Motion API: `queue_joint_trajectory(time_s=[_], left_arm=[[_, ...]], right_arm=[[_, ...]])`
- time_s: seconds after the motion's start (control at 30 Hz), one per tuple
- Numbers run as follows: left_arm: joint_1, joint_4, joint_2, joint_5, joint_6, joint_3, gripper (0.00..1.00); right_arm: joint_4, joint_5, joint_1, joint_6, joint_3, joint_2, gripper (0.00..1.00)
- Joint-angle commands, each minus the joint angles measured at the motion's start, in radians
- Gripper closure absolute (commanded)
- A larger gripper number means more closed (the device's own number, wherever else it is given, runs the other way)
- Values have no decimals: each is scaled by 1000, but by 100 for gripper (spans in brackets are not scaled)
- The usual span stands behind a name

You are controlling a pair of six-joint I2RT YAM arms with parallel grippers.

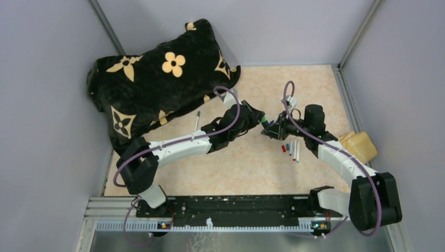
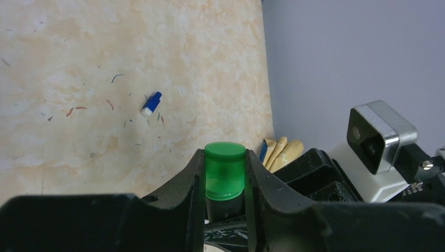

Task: Insert the pens into the pen caps
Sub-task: Insert the pen cap onto the pen.

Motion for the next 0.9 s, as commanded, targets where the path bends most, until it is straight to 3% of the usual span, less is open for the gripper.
queue_joint_trajectory(time_s=[0.0, 0.4, 0.6, 0.87], left_arm=[[-53, -82, 39, -63, 1, 68, 100], [-166, -263, 135, -218, 72, 241, 100], [-214, -270, 153, -257, 93, 257, 100], [-226, -206, 107, -233, 95, 207, 74]], right_arm=[[63, 38, 8, 33, -8, 7, 100], [79, 64, 9, 36, -15, -3, 100], [144, 30, -6, 99, -29, -13, 100], [224, -55, -33, 141, -49, -27, 100]])
